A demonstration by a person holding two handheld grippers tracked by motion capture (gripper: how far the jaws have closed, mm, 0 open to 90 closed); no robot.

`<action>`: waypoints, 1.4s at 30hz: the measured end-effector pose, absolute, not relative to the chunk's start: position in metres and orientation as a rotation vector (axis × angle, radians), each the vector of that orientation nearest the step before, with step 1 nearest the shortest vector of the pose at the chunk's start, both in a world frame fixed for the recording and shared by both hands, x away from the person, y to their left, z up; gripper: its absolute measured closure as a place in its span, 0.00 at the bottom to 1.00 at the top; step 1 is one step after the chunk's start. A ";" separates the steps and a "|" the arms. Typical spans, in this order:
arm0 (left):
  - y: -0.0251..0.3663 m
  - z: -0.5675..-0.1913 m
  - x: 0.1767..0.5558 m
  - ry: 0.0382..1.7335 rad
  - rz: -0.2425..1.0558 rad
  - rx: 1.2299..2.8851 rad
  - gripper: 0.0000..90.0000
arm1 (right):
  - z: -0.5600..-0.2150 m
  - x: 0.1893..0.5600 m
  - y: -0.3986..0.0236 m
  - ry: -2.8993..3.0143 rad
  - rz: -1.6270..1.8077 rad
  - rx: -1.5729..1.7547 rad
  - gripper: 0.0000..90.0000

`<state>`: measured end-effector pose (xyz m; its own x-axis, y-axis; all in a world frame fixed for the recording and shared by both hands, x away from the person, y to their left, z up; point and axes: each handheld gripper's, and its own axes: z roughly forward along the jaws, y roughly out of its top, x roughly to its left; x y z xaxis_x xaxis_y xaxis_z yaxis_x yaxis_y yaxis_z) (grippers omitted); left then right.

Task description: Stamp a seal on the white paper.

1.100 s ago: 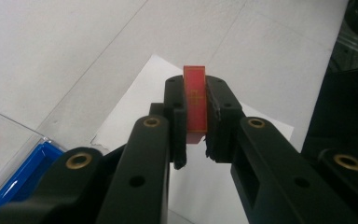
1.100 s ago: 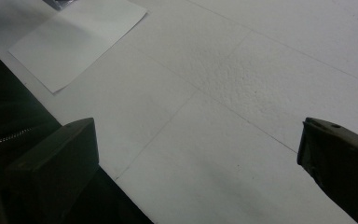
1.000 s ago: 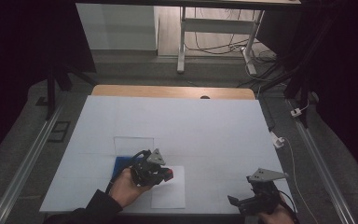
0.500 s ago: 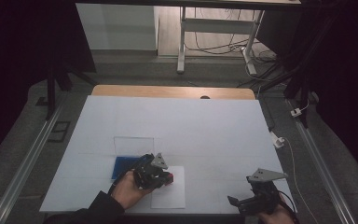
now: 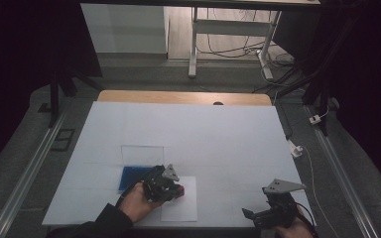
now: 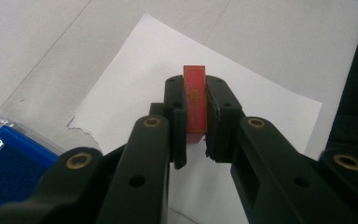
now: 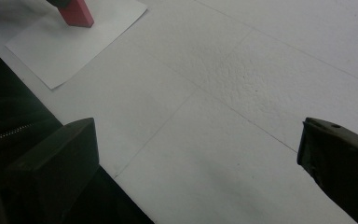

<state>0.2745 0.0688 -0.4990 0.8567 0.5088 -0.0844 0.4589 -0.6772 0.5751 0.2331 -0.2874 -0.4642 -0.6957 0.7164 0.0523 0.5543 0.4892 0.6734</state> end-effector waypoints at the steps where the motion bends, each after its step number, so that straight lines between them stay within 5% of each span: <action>1: 0.069 -0.499 0.274 0.700 0.111 2.425 0.89 | -0.464 0.233 -0.287 2.500 1.001 1.087 0.00; 13: 0.074 -0.503 0.276 0.729 0.060 2.378 0.89 | -0.465 0.233 -0.287 2.502 0.999 1.091 0.00; 31: 0.057 -0.500 0.256 0.684 0.284 2.457 0.89 | -0.465 0.233 -0.286 2.506 0.992 1.088 0.00; 42: 0.071 -0.504 0.272 0.746 0.100 2.374 0.89 | -0.465 0.233 -0.286 2.509 0.985 1.085 0.00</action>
<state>0.2719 0.0710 -0.5045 0.8361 0.5368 -0.1129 0.4884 -0.6346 0.5990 0.2334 -0.2862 -0.4646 -0.6970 0.7155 0.0478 0.5569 0.4980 0.6647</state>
